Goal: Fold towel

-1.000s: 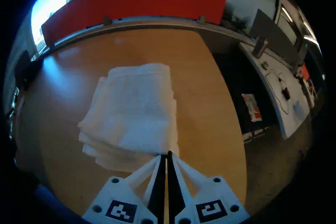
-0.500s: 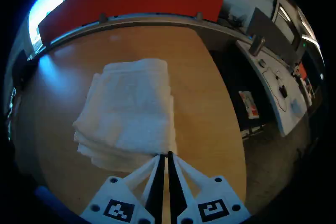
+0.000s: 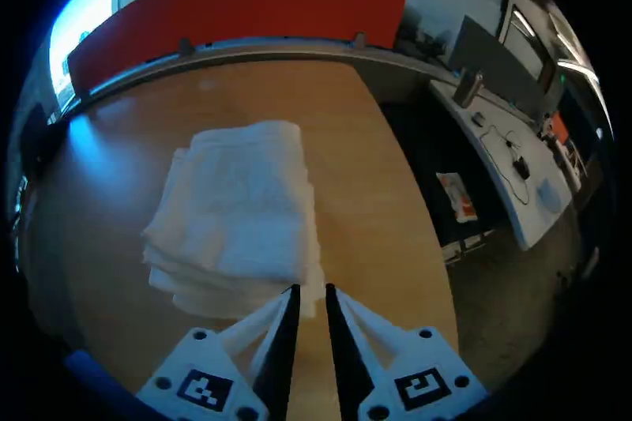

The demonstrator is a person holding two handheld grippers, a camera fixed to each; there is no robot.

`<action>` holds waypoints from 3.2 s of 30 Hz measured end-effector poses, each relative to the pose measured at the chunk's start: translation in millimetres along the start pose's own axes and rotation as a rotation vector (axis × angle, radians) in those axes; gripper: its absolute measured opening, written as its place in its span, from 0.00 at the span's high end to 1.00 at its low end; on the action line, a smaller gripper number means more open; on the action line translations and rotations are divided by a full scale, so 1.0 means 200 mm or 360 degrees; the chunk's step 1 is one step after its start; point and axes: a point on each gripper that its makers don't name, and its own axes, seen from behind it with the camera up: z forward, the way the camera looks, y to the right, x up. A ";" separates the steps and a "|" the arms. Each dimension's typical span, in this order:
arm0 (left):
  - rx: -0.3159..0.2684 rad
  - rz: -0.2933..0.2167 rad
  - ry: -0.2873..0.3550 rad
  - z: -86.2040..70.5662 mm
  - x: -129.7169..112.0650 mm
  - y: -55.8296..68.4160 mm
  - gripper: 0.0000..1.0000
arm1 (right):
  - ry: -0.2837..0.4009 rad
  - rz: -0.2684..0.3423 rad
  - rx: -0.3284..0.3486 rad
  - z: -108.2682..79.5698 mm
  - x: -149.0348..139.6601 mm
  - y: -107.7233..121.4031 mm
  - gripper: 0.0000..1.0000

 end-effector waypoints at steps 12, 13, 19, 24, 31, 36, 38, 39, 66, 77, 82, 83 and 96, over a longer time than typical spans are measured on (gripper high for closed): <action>-0.0008 -0.0003 0.0011 0.01 0.01 0.01 0.07 | 0.0060 -0.0027 -0.0009 -0.05 0.00 -0.06 0.15; -0.0008 -0.0008 0.0013 0.01 0.01 0.00 0.07 | 0.0075 -0.0027 -0.0006 -0.06 0.01 -0.07 0.15; -0.0006 -0.0033 0.0024 0.01 0.03 -0.01 0.07 | 0.0203 -0.0020 0.0022 -0.12 0.09 -0.14 0.15; -0.0006 -0.0041 0.0032 0.01 0.04 0.00 0.07 | 0.0348 0.0007 0.0011 -0.17 0.19 -0.17 0.15; -0.0016 -0.0037 0.0042 0.02 0.07 0.01 0.07 | 0.0592 0.0034 0.0030 -0.29 0.35 -0.26 0.15; -0.0022 -0.0044 0.0050 0.03 0.09 0.02 0.07 | 0.0748 0.0054 0.0053 -0.38 0.48 -0.33 0.15; -0.0023 -0.0045 0.0053 0.04 0.09 0.02 0.07 | 0.0800 0.0052 0.0054 -0.40 0.50 -0.35 0.15; -0.0023 -0.0045 0.0055 0.04 0.10 0.02 0.07 | 0.0824 0.0050 0.0054 -0.40 0.52 -0.36 0.15; 0.0121 -0.0119 0.0401 0.04 0.46 -0.14 0.07 | 0.1200 0.0036 0.0011 -0.64 0.82 -0.53 0.15; 0.0185 -0.0186 0.0543 -0.01 0.62 -0.25 0.07 | 0.1313 0.0018 0.0071 -0.76 0.96 -0.72 0.15; 0.0188 -0.0212 0.0591 -0.02 0.69 -0.28 0.07 | 0.1351 0.0012 0.0121 -0.80 1.02 -0.86 0.15; 0.0187 -0.0217 0.0599 -0.02 0.70 -0.28 0.07 | 0.1355 0.0012 0.0129 -0.81 1.03 -0.88 0.15; 0.0165 -0.0276 0.0658 -0.02 0.76 -0.30 0.07 | 0.1402 0.0018 0.0244 -0.84 1.14 -1.26 0.15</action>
